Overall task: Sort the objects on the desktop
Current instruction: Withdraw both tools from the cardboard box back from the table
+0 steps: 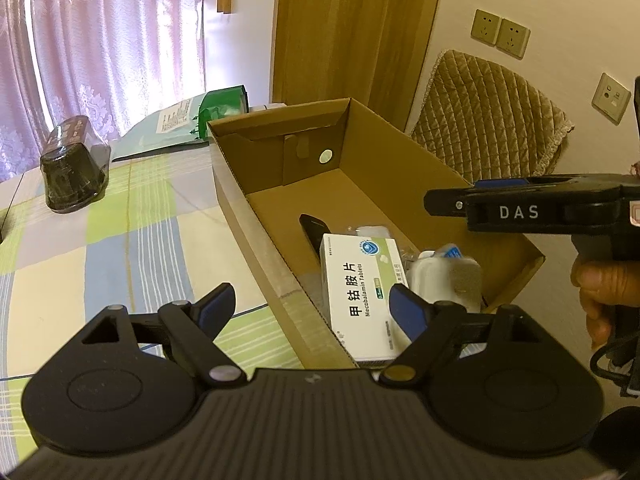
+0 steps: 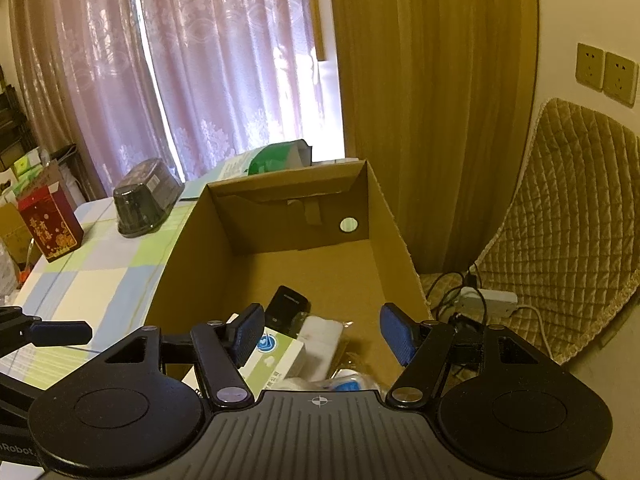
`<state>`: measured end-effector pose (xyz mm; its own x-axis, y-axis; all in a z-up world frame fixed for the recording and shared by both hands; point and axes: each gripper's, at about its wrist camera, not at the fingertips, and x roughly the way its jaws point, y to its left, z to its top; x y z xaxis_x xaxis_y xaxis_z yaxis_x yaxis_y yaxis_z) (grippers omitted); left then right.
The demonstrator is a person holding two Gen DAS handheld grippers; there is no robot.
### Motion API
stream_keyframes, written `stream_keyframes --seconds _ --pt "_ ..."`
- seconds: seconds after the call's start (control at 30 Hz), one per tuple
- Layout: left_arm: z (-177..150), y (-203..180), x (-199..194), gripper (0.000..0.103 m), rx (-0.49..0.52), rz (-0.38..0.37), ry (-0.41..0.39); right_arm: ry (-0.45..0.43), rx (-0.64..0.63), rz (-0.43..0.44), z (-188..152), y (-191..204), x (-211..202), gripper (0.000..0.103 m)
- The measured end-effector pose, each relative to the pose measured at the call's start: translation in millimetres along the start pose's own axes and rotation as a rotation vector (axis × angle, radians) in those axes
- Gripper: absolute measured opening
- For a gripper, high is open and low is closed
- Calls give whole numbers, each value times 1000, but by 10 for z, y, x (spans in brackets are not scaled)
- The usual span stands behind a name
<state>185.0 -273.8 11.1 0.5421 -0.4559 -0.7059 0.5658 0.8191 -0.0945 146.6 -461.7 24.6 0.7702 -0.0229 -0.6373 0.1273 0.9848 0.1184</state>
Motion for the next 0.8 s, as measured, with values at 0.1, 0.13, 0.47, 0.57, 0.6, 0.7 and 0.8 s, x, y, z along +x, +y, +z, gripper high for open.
stream_keyframes --seconds 0.1,0.13,0.47,0.57,0.6,0.7,0.8 --pt "-5 5 -11 81 -2 0 0 1 1 -5 -7 -5 -29 80" --pt "-6 8 -16 81 -2 0 0 -11 4 -11 -16 -3 -54 92" --pt "1 1 -137 86 2 18 -15 -16 11 -24 -91 18 -243 100" --pt "-4 -8 -198 90 3 26 -21 -8 6 -39 -124 16 -298 100" --pt "-8 -10 -218 91 2 29 -22 -4 1 -45 -137 16 -320 100" --pt "-22 -17 -272 94 -6 36 -23 6 -8 -62 -174 13 -382 103" --pt "-36 -30 -335 98 -17 42 -27 12 -5 -69 -209 8 -465 103"
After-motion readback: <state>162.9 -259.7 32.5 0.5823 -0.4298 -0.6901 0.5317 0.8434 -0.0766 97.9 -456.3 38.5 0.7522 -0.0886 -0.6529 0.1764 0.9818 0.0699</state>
